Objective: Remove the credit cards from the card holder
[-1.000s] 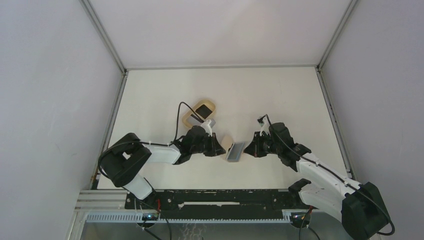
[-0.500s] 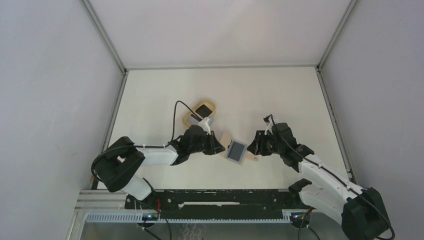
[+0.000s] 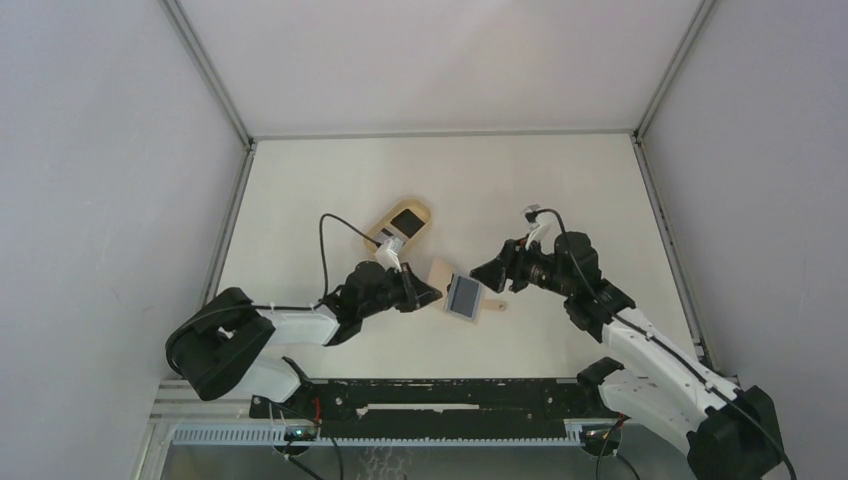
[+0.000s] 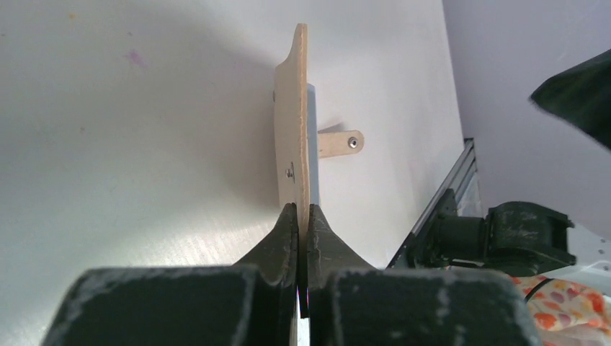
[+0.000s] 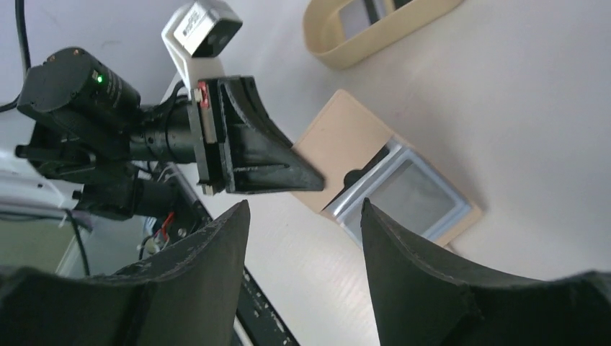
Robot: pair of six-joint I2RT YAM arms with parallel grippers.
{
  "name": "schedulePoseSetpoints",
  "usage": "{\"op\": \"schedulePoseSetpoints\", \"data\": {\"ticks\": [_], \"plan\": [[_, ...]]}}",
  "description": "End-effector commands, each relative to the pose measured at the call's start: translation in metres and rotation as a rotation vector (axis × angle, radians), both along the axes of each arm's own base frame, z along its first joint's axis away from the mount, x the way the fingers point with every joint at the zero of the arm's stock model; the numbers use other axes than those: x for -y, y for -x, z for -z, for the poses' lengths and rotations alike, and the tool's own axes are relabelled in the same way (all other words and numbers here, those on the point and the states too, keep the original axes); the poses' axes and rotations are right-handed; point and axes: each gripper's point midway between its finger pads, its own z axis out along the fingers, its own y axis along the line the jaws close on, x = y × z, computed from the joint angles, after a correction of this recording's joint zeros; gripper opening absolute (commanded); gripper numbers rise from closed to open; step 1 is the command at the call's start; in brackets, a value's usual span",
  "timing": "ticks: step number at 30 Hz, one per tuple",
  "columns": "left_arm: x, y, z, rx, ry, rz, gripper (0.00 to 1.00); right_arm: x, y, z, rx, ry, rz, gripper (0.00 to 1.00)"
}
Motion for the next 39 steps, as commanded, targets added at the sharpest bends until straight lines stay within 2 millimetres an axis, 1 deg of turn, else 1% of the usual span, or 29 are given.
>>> {"op": "schedulePoseSetpoints", "data": {"ticks": [1,4,10,12,14,16,19,21,26,32,36,39], "plan": [[0.002,-0.008,-0.043,0.08,0.206,-0.033,0.0,-0.028,0.006,-0.02,0.03,-0.106,-0.134,0.67],[0.002,-0.006,-0.047,0.086,0.248,-0.036,0.0,-0.035,0.003,-0.011,0.005,-0.138,-0.151,0.67],[0.003,-0.004,-0.061,0.085,0.364,-0.039,0.0,-0.047,0.0,-0.007,-0.02,-0.192,-0.191,0.68],[0.004,-0.003,-0.065,0.084,0.408,-0.037,0.0,-0.049,-0.004,-0.008,-0.023,-0.206,-0.19,0.68],[0.005,-0.003,-0.075,0.092,0.47,-0.035,0.0,-0.051,-0.006,-0.006,-0.033,-0.215,-0.19,0.68],[0.006,-0.001,-0.076,0.075,0.507,-0.03,0.0,-0.052,-0.008,-0.005,-0.04,-0.222,-0.186,0.68],[0.008,-0.002,-0.076,0.072,0.509,-0.024,0.0,-0.051,-0.011,0.0,-0.054,-0.211,-0.163,0.67],[0.007,-0.003,-0.082,0.094,0.517,-0.028,0.0,-0.049,-0.012,0.005,-0.064,-0.2,-0.15,0.66],[0.005,-0.003,-0.094,0.117,0.54,-0.031,0.0,-0.047,-0.015,0.009,-0.086,-0.224,-0.132,0.65],[0.006,-0.003,-0.099,0.12,0.554,-0.024,0.0,-0.052,-0.014,0.002,-0.09,-0.267,-0.155,0.63],[0.008,-0.004,-0.101,0.121,0.558,-0.017,0.0,-0.054,-0.015,0.0,-0.091,-0.283,-0.161,0.59],[0.009,-0.005,-0.101,0.121,0.559,-0.016,0.0,-0.056,-0.015,-0.001,-0.097,-0.294,-0.169,0.54]]}}
